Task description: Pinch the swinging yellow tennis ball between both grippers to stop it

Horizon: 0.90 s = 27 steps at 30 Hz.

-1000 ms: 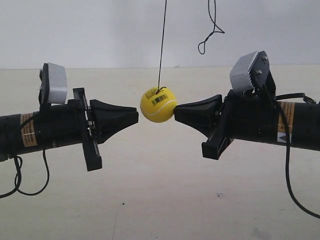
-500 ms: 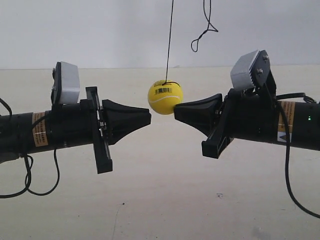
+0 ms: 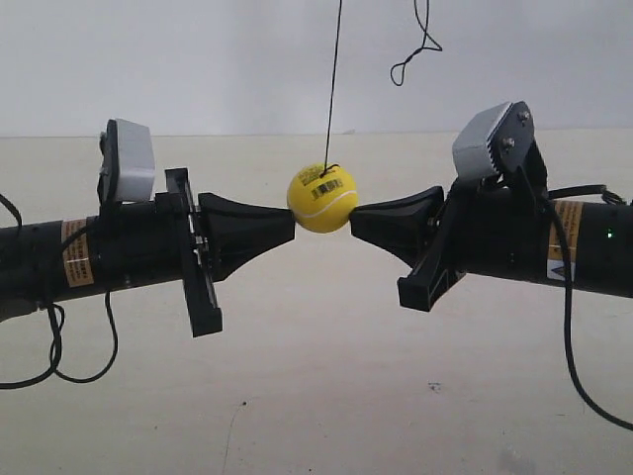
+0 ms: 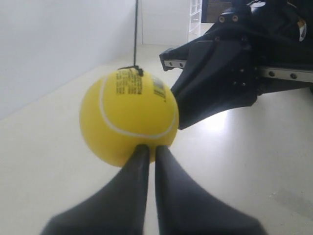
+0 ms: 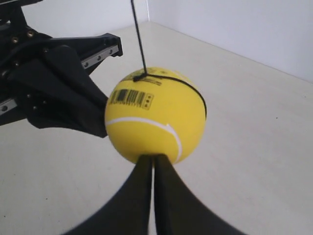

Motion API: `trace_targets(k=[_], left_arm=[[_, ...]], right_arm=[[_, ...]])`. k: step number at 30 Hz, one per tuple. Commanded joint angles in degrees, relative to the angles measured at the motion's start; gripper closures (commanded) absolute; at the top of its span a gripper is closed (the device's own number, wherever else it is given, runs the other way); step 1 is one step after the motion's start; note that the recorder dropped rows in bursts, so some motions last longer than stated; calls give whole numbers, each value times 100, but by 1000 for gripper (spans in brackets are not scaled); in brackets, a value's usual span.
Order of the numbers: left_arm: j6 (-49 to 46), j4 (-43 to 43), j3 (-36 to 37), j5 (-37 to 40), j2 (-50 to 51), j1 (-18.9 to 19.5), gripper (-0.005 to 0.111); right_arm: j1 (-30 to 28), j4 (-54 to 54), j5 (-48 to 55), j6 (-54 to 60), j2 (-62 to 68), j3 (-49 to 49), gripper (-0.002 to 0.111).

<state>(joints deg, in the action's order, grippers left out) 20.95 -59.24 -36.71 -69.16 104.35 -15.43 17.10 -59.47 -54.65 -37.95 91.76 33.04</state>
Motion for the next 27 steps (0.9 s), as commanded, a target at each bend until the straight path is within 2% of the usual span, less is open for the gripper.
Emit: trace_targets(k=[1,5,11,27], left_arm=[[18,212,31,-80,-25,164,102],[18,284,131,-80,-140,319,102],[43,289,134,-80,-167,203,102],[43,175,134,-80,-385,216,102]], right_arm=[[4,38,-14,52,6,31,108],[4,61,-37,50,6,31,108],[4,89,-392,39,6,31,108],[4,78,-522,54,6,31,108]])
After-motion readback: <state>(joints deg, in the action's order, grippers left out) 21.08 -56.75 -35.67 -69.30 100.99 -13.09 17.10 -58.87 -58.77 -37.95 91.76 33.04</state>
